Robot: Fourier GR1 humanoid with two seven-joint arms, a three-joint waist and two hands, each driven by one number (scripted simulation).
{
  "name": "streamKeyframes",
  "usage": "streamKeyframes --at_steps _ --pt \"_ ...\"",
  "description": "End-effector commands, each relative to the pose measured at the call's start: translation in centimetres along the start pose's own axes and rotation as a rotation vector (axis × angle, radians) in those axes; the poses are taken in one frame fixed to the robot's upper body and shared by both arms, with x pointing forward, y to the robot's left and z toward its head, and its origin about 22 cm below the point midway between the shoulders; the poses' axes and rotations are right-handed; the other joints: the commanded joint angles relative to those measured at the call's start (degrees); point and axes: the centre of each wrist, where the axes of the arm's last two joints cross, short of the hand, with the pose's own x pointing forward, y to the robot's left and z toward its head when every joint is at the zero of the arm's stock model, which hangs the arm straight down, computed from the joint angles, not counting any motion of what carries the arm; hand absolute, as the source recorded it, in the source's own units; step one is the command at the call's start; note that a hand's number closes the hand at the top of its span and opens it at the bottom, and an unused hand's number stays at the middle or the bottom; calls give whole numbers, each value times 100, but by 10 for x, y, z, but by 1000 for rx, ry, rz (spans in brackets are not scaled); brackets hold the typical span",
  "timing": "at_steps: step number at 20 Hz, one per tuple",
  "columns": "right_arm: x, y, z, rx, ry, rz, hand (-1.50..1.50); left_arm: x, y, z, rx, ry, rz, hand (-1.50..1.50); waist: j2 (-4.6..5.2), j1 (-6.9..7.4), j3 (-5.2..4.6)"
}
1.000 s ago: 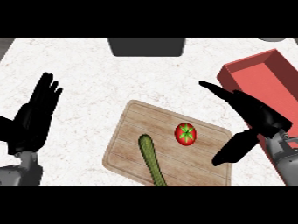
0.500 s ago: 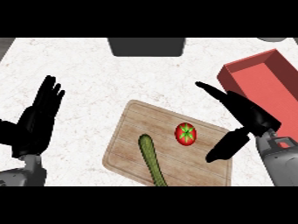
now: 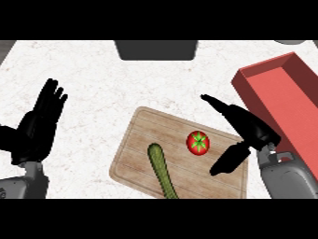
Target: Pick the tomato from the cutting board and place it in the cardboard box
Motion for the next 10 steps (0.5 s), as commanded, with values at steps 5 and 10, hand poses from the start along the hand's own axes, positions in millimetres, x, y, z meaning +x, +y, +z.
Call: streamKeyframes --at_steps 5,10 --pt "-8 -4 -6 1 28 18 -150 11 -2 11 -6 -10 1 0 -3 8 0" --pt "6 -3 1 20 11 12 -150 -1 20 18 10 11 -7 0 -7 2 -1"
